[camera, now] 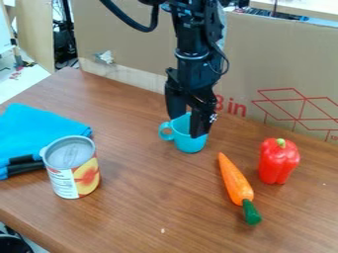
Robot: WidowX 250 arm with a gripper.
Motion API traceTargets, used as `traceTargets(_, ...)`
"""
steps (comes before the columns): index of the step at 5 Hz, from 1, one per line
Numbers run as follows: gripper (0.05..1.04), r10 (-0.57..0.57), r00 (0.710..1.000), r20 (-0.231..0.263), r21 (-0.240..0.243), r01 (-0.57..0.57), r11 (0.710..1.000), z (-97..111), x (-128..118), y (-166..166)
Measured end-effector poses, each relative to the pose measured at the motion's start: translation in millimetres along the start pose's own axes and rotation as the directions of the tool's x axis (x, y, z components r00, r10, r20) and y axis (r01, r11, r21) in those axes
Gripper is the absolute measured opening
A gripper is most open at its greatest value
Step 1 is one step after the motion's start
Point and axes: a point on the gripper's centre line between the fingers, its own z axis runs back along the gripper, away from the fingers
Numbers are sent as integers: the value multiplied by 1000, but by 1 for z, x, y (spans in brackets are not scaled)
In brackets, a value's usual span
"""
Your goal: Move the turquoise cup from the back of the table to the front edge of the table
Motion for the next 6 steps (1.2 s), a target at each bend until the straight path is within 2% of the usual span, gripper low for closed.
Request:
traceTargets(2, 1001, -29, 1000, 9, -8, 29, 1000, -15, 6, 1)
traceTargets(4, 1001, -21, 996, 81, -18, 22, 1000, -20, 13, 5)
traceTargets(6, 1001, 2, 999, 42, -70, 1, 998, -38, 11, 0)
